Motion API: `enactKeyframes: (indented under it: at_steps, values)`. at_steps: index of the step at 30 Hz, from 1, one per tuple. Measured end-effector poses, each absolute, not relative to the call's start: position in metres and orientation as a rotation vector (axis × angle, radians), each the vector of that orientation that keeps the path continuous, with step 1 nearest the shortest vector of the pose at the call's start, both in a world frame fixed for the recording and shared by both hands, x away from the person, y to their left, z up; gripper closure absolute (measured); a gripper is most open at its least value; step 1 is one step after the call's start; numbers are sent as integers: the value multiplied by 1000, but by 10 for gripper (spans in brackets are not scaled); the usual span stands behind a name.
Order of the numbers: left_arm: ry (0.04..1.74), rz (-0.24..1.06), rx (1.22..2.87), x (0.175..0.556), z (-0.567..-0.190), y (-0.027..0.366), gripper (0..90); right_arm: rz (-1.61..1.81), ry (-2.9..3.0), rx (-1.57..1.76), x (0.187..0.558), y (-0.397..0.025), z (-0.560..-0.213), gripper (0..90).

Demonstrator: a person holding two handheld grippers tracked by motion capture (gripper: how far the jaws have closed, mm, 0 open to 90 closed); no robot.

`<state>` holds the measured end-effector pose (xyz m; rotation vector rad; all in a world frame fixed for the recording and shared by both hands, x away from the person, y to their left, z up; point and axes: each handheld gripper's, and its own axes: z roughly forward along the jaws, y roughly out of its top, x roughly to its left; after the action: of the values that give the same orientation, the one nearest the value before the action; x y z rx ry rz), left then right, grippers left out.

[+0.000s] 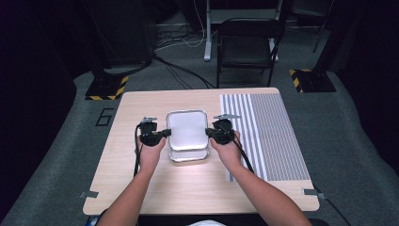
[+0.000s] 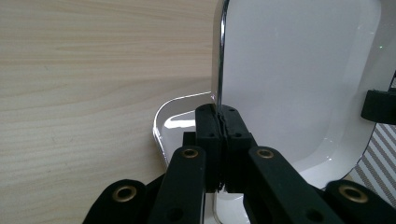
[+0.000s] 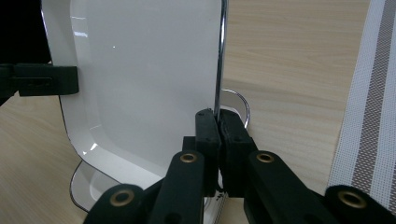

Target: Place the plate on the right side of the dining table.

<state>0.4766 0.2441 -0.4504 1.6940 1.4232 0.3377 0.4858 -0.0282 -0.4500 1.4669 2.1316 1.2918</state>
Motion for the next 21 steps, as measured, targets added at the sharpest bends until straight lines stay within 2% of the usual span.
enactKeyframes:
  at_steps: [21]
  values:
    - [1381,353,1716,478,-436,230,878,1282,2109,1429,482,-41,-438,870]
